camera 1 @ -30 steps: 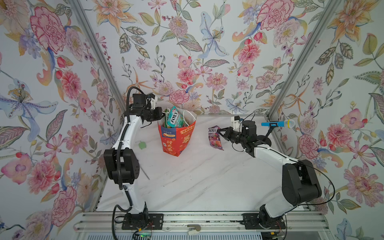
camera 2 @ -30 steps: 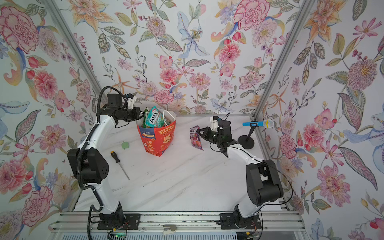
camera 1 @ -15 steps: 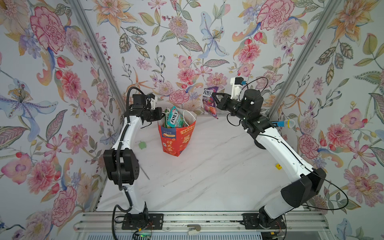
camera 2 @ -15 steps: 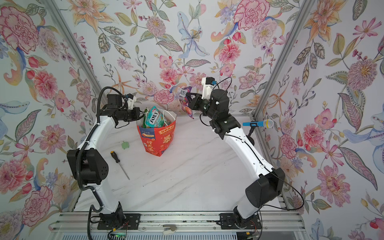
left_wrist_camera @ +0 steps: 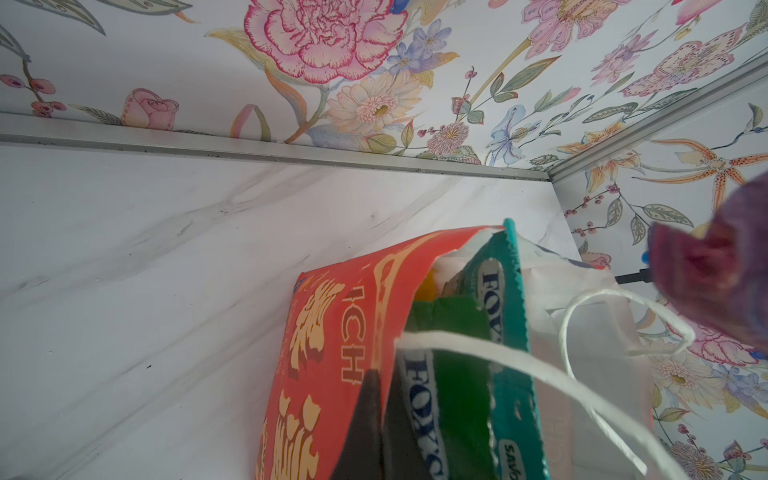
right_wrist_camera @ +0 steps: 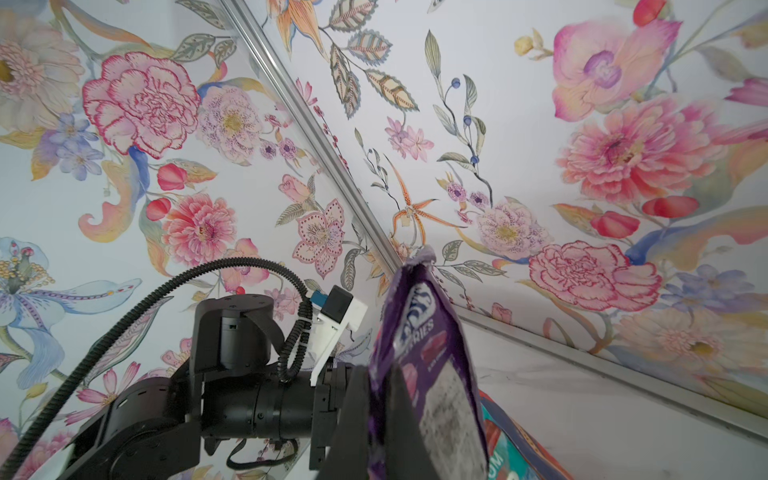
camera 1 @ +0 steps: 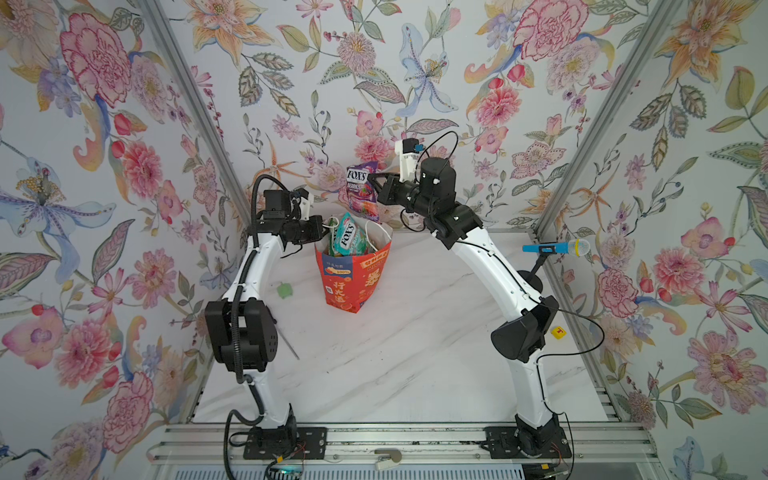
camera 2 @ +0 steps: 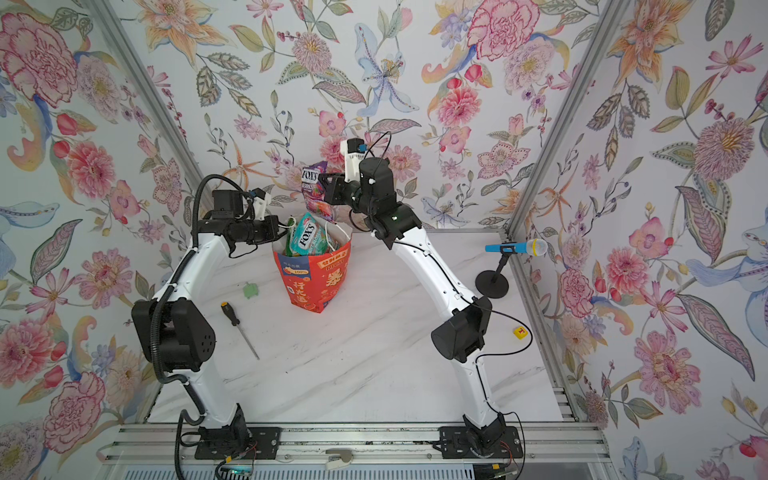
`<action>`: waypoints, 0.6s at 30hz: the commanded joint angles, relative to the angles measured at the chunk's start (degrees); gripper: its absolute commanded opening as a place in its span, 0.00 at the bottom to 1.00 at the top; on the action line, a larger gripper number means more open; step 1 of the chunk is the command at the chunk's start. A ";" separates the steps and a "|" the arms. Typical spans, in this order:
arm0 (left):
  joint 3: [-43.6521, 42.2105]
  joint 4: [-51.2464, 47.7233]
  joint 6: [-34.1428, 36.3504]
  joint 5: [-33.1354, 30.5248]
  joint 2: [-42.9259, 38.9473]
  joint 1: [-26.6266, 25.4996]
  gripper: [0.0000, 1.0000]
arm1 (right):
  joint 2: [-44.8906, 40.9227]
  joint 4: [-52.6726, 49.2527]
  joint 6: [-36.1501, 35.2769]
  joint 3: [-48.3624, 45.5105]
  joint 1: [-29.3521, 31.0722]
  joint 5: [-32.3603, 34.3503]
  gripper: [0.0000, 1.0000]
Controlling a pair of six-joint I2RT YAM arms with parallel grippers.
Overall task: Place the snacks into the paper bag
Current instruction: 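Lift the purple FOX'S bag with the right gripper over the red bag, then lower the purple FOX'S bag into the red bag with the right gripper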
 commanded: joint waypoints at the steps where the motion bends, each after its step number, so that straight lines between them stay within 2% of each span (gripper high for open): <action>1: -0.77 2.78 -0.94 1.94 -3.20 0.64 0.00 | 1.89 1.32 1.14 2.97 1.17 0.53 0.00; 4: -0.90 3.07 -1.16 2.12 -3.13 0.64 0.00 | 3.39 3.33 3.21 3.34 1.58 0.33 0.00; 9: -0.81 3.09 -1.15 2.12 -3.22 0.72 0.00 | 4.63 3.52 1.97 3.72 3.73 4.68 0.00; 12: -0.85 3.09 -1.17 2.12 -3.22 0.75 0.00 | 5.27 2.16 0.20 3.74 5.14 8.57 0.00; 18: -1.15 3.09 -0.99 2.21 -3.31 0.70 0.00 | 5.96 -0.99 -7.21 3.69 8.94 20.55 0.00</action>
